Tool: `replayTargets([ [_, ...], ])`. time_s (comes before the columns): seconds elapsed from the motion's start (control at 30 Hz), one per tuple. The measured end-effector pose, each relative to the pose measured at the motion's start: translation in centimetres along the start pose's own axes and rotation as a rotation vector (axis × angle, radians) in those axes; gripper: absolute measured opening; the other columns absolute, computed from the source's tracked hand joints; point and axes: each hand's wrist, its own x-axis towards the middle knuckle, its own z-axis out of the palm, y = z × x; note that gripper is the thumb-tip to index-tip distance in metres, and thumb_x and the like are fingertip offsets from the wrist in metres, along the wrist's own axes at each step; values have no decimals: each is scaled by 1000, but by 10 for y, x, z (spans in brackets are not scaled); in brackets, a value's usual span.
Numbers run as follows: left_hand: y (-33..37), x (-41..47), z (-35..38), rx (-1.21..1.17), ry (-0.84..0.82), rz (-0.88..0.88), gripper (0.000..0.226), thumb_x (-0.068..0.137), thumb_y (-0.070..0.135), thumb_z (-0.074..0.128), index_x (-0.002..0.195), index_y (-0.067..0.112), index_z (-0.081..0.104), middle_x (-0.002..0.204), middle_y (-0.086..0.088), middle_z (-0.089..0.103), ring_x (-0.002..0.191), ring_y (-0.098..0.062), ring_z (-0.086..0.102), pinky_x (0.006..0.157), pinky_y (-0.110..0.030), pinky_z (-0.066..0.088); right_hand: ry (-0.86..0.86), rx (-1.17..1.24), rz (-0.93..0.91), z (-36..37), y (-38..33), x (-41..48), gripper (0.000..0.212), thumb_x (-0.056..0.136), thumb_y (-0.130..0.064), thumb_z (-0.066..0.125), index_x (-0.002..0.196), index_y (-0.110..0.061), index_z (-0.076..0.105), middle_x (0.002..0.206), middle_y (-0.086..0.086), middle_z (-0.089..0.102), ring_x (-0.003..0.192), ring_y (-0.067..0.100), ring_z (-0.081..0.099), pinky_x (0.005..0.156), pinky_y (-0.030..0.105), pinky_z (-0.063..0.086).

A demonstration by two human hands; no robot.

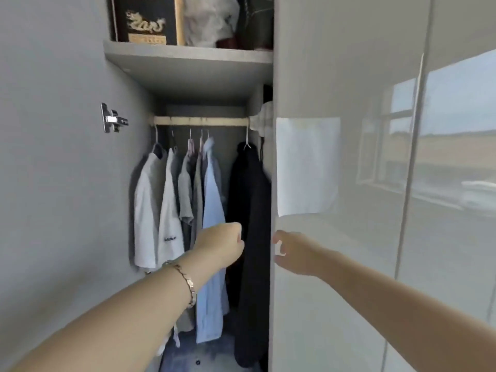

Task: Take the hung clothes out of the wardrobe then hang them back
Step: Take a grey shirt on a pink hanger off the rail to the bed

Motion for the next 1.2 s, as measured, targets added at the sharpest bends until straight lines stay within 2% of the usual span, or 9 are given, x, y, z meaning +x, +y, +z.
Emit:
replayTargets([
  [0.2,-60,50,-20,38,85,-259,17,94,20,36,93,17,53,92,1,60,79,-19,54,57,-24,34,67,28,-187,-32,-41,108,32,96,-21,46,125,-9,49,119,7,56,106,25,57,89,33,50],
  [0.33,-92,69,-30,91,121,-386,18,93,19,37,92,18,54,86,3,58,75,-19,54,52,-23,32,116,71,-274,-39,-77,171,22,92,-12,44,71,-8,45,77,5,47,68,21,49,64,30,43],
  [0.47,-123,98,-39,93,181,-446,21,92,17,36,97,16,57,96,-1,63,80,-22,55,61,-27,37,219,130,-366,-41,-120,229,31,94,-9,44,123,0,48,126,20,46,113,34,50,90,36,42],
  [0.6,-154,139,-40,74,228,-430,22,92,17,35,100,16,57,94,-1,63,84,-24,58,64,-27,40,245,251,-292,-42,-156,281,43,94,-8,41,136,-3,34,136,23,36,115,32,44,72,20,38],
  [0.67,-169,160,-39,48,227,-399,20,93,17,35,93,17,55,86,1,60,79,-21,55,58,-26,36,216,318,-210,-44,-167,307,42,96,-7,38,137,0,36,138,22,37,115,29,44,85,20,41],
  [0.8,-195,204,-43,0,247,-334,16,94,19,37,81,19,47,73,4,53,74,-19,54,55,-27,37,230,355,-128,-51,-168,366,36,94,-8,40,128,3,49,104,10,56,66,10,41,60,18,35],
  [1.0,-202,237,-44,-108,212,-329,20,94,20,36,87,12,53,75,-9,71,59,-25,67,61,-32,53,245,544,0,-61,-153,405,39,96,-23,48,126,2,53,123,18,58,117,30,54,91,30,44],
  [1.07,-202,240,-40,-106,183,-329,20,94,20,36,89,11,54,77,-9,71,64,-27,70,67,-36,57,306,620,-13,-60,-151,408,41,95,-25,51,129,-1,48,121,17,58,107,26,55,82,29,44],
  [1.2,-206,241,-36,-147,158,-348,21,95,20,39,86,11,56,76,-10,70,64,-25,71,68,-37,59,403,656,-70,-72,-143,392,11,95,-25,51,94,-15,46,67,1,43,69,20,47,48,21,29],
])
